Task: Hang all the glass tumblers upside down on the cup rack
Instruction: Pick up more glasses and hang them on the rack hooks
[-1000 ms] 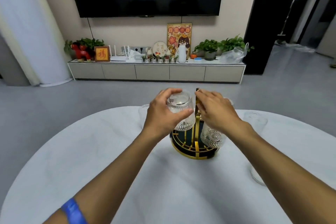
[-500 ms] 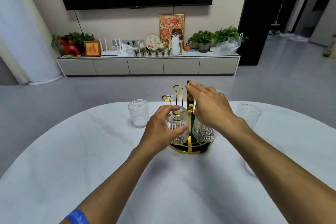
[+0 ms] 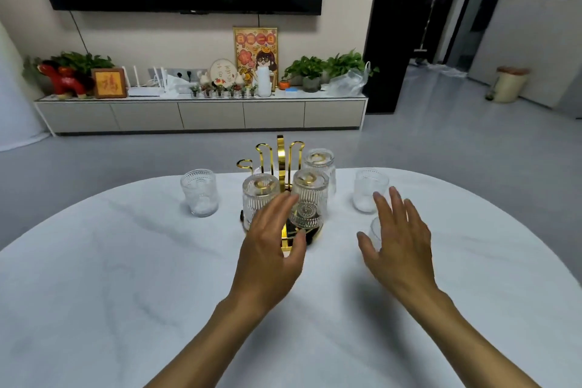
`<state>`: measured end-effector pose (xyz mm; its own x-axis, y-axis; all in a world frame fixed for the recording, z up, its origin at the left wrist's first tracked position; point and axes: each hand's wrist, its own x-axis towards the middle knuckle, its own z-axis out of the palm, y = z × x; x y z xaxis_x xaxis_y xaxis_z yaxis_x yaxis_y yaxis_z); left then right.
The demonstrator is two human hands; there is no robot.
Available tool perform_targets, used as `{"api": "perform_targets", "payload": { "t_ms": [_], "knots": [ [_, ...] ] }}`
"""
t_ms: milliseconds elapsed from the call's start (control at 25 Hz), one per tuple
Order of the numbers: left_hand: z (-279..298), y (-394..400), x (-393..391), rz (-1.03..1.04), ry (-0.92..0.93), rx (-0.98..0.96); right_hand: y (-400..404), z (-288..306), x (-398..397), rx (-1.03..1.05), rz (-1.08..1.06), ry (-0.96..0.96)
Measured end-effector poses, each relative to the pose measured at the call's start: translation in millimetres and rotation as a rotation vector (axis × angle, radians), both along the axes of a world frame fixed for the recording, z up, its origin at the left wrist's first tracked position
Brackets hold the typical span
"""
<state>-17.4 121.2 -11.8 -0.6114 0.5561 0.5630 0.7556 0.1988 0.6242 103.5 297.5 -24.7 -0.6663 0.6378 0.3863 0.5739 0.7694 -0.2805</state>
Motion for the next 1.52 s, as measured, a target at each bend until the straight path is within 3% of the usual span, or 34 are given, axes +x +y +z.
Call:
{"api": "perform_targets", "payload": {
  "t_ms": [80,120,360,440,560,680,720,800,960,1080,1200,1280,1400,1440,1520],
  "knots": [
    [-3,8,29,-0.092,0.032,-0.123,15,-9,8,-0.101,-0.121,-0.26],
    [-3,12,40,-0.128,0.035,-0.166,20,-13,7,-0.147,-0.12,-0.301],
    [6,1,33,-0.151,-0.089,-0.175,33,0,1,-0.338,-0.186,-0.295],
    [11,-10,27,-0.117,-0.234,-0.164,25,14,4,-0.51,-0.178,-0.182],
    [27,-28,16,-0.074,-0.389,-0.192,-10,38,8,-0.855,-0.033,0.271],
    [50,-43,-1,-0.139,-0.887,0.0,-51,70,-7,-1.222,0.286,0.639],
    [59,-48,-7,-0.189,-1.023,0.133,-63,79,-17,-1.265,0.36,0.677],
    [73,-56,-19,-0.229,-1.101,0.35,-83,93,-37,-1.29,0.454,0.717],
    [91,-57,-47,-0.173,-1.07,0.445,-97,94,-72,-1.329,0.54,0.727],
    [103,-52,-82,-0.157,-0.991,0.504,-76,100,-102,-1.145,0.603,0.649],
    [114,-46,-125,-0.044,-0.781,0.456,-21,106,-143,-0.323,0.438,0.36],
    [117,-40,-149,0.07,-0.635,0.306,12,107,-165,-0.006,0.387,0.034],
    [110,-25,-169,0.111,-0.461,0.08,32,94,-181,-0.087,0.454,-0.22],
    [105,-19,-174,0.112,-0.416,0.022,30,86,-182,-0.105,0.491,-0.193],
    [95,-7,-182,0.11,-0.358,-0.046,26,69,-182,-0.15,0.521,0.05]
  ]
}}
